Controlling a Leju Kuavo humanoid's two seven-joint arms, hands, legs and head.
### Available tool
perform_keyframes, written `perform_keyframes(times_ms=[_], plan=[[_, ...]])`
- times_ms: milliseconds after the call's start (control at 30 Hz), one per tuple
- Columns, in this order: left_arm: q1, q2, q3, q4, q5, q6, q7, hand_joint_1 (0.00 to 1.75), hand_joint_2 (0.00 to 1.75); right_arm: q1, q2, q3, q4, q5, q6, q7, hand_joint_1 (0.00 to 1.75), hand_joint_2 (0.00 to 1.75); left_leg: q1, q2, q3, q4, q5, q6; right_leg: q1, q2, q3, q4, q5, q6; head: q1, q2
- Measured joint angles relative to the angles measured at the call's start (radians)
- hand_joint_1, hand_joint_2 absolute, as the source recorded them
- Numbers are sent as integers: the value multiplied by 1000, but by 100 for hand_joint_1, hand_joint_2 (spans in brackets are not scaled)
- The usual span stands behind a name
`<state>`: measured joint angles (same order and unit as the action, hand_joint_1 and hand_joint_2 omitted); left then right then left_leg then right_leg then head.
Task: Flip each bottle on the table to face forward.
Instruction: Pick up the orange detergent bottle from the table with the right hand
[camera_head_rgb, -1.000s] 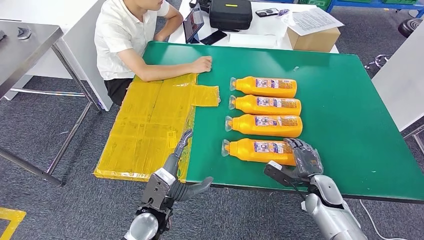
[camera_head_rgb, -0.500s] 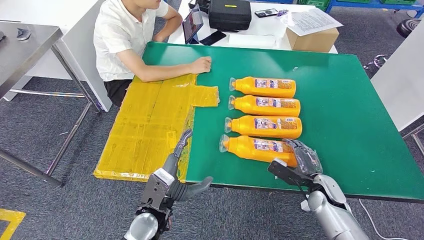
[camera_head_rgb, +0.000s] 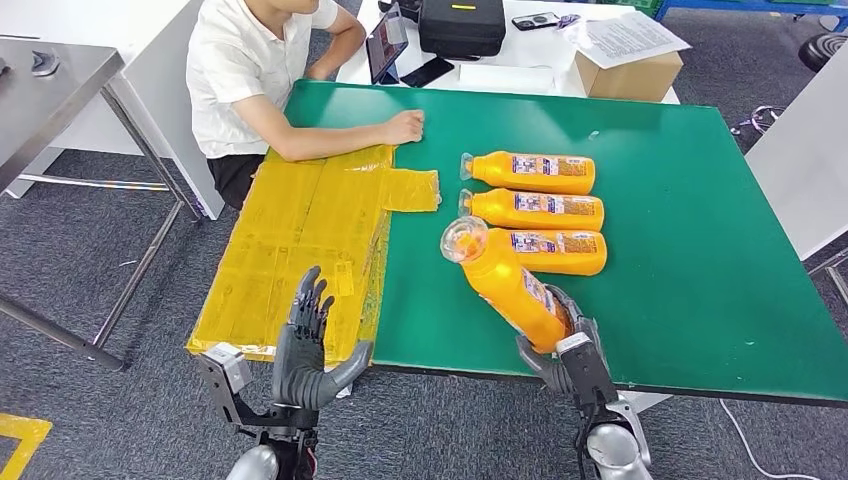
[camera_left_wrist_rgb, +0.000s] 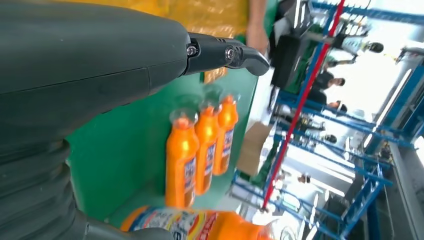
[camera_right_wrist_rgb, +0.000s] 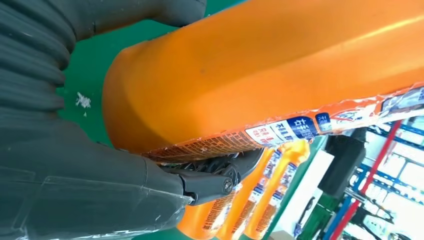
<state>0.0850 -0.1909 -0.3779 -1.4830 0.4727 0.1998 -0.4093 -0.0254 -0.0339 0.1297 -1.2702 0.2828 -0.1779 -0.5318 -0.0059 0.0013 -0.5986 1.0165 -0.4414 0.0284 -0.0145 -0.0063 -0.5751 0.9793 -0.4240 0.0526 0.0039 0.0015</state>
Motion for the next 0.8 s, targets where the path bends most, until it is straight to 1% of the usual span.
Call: perform_keyframes(times_ms=[167, 267, 367, 500, 667, 800], plan=[[1, 2, -3, -2, 111, -96, 55, 0, 175, 7, 29, 12, -31, 0, 15, -5, 175, 175, 0, 0, 0, 0, 0, 0, 0, 0, 0, 0, 0, 0, 0, 0], [-3, 5, -12, -2, 124, -129, 73, 0, 175, -1, 38, 42, -30, 16, 38, 9, 175, 175, 0, 0, 0, 0, 0, 0, 0, 0, 0, 0, 0, 0, 0, 0], [-20, 12, -35, 4, 103, -156, 101, 0, 175, -34, 46, 89, -5, 45, 56, 33, 175, 175, 1, 0, 0, 0, 0, 0, 0, 0, 0, 0, 0, 0, 0, 0], [-54, 18, -64, 34, 92, -206, 130, 0, 175, -101, 62, 183, 60, 95, 68, 51, 175, 175, 1, 0, 0, 0, 1, 0, 0, 0, 0, 0, 0, 0, 0, 0], [-87, 17, -72, 64, 90, -214, 132, 0, 175, -155, 74, 266, 122, 122, 70, 64, 175, 175, 1, -1, -1, 0, 1, 0, 0, -1, 0, 1, 0, 0, 0, 0], [-131, 15, -77, 100, 62, -206, 130, 0, 175, -188, 82, 335, 158, 128, 84, 50, 175, 175, 0, -1, -1, 0, 1, 0, 0, -1, -1, 0, 0, 0, 0, 0]])
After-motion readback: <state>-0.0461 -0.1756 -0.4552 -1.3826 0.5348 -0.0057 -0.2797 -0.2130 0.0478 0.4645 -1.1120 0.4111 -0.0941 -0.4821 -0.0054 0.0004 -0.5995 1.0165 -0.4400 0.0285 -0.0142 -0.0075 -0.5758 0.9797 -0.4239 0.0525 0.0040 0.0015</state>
